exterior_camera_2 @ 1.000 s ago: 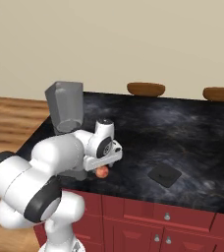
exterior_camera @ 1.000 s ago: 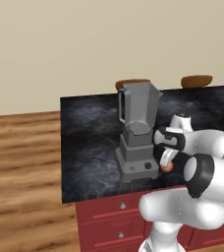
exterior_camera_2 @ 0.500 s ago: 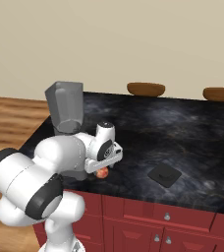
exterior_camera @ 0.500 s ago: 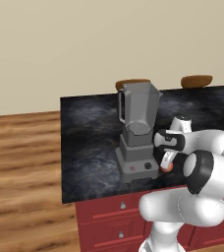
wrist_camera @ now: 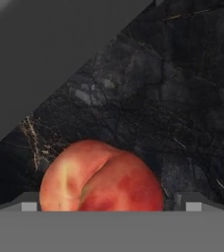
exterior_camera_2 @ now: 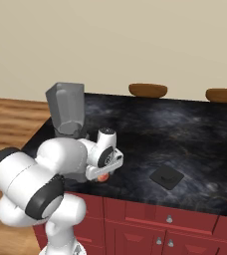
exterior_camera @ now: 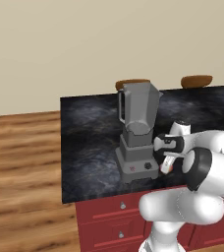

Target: Open the blender lid, put the peach in the blender, close the lid, and start the blender.

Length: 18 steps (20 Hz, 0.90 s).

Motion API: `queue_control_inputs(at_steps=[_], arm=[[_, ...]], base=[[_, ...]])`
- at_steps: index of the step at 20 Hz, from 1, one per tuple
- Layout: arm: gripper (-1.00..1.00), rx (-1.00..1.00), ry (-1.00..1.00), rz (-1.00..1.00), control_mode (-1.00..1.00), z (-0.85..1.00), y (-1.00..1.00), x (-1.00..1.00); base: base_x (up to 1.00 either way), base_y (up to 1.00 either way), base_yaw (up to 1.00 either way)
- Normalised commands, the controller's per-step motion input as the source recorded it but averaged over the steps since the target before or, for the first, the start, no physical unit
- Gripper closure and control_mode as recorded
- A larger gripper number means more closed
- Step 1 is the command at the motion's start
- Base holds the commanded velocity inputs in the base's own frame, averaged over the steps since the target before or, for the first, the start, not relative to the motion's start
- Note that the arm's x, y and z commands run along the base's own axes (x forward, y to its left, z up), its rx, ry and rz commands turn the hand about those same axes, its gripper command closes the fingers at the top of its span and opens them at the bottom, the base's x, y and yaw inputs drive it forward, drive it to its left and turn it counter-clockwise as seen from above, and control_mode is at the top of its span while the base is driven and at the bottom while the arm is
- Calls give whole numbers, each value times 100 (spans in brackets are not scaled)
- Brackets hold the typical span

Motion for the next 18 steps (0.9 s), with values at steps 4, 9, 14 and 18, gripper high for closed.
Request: queue_control_inputs(at_steps=[4,9,14,18], arm=[[100,0,0,2,-100,-21,15,-8],[100,0,-1,1,-100,7,1,-20],[100,0,-16,0,-100,80,1,-29],[100,-1,-11,-1,-100,84,18,-10]], base=[[0,0,0],[0,0,0],[0,0,0],[0,0,0]])
